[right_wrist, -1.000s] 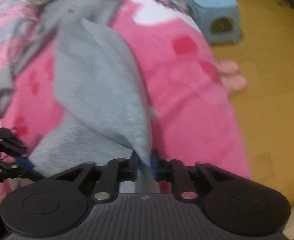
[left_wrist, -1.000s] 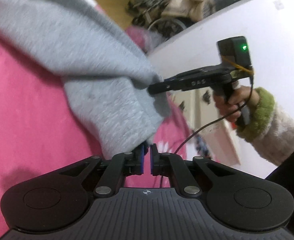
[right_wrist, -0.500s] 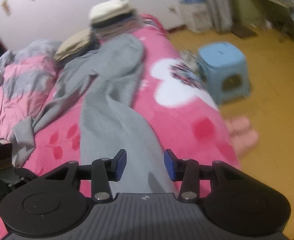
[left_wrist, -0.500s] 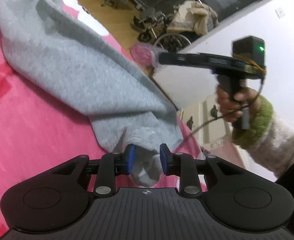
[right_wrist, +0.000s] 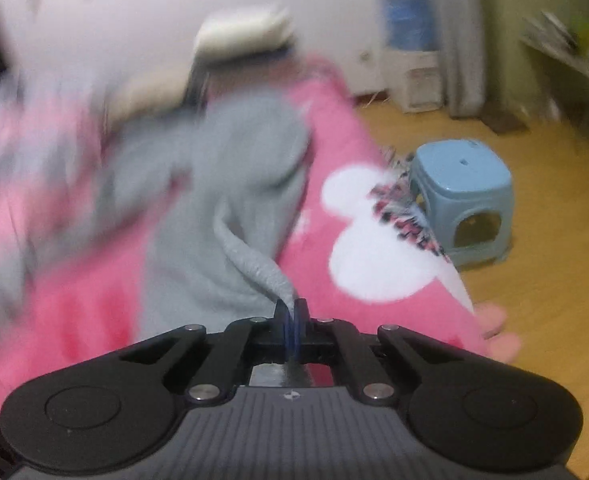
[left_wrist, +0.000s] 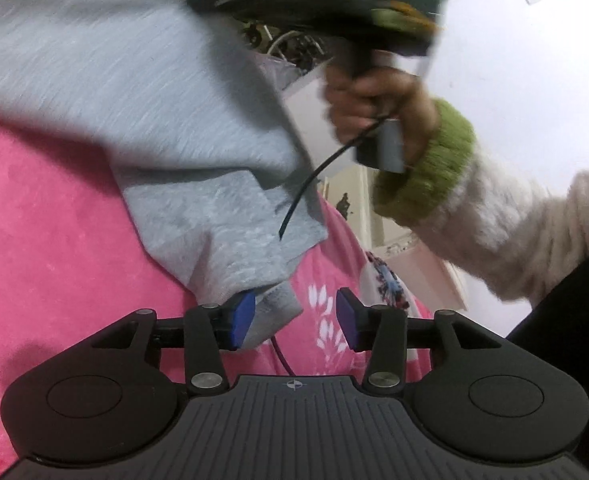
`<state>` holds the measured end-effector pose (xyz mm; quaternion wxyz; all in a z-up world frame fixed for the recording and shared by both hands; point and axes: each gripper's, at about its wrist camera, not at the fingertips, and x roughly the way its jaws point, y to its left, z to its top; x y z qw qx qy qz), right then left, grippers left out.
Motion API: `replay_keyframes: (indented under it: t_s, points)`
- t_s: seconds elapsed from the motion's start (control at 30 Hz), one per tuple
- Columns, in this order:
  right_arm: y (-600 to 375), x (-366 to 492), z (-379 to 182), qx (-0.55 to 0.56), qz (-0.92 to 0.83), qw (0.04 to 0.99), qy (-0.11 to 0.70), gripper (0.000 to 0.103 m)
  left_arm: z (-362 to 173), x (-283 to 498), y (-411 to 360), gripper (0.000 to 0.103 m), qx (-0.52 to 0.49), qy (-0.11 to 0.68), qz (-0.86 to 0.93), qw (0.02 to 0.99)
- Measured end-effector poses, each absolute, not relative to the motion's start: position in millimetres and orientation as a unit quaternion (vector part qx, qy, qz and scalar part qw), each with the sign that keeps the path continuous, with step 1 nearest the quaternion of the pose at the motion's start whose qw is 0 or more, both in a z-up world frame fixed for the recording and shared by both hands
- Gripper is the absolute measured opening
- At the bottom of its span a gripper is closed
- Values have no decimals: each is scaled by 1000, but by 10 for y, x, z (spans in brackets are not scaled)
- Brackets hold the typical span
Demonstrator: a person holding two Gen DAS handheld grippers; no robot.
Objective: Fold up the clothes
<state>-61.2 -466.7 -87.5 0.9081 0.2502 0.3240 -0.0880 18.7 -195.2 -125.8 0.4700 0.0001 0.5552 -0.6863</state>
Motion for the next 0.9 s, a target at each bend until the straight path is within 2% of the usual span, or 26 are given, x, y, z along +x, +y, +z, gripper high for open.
replay_keyframes:
  t_s: [0.2,0.33,0.4,0.43,0.47,0.5,0.7,0.8,0.9]
  points:
    - [-5356,-940,-1352,426,-163,840,294,2,-1354,305,-1948,44,-19,569,-666,482]
    - [-5576,-1034,-1541,453,-198,819,291,3,-1409,512,-1764,44,-33,573,-646,504]
    - [-5620,-1013,-1596,446,-216,810,314,14,-1411,585,-1711,44,-41,574,-632,519]
    - [-5649,-1017,-1605,447,-226,804,322,26,-1385,615,-1674,44,-43,574,-627,525]
    - [-5657,-1033,-1583,442,-238,802,323,38,-1369,639,-1641,44,-44,575,-622,530]
    - [-5652,-1059,-1540,434,-251,804,321,41,-1360,661,-1611,44,-44,575,-618,534]
    - [-5171,-1224,-903,322,-194,870,320,44,-1424,640,-1631,44,-36,582,-600,548]
    - [-4574,-1152,-663,244,-90,897,357,50,-1452,664,-1593,44,-16,595,-571,565]
    - [-3946,-1034,-637,162,10,896,413,50,-1448,723,-1521,44,-19,605,-547,578]
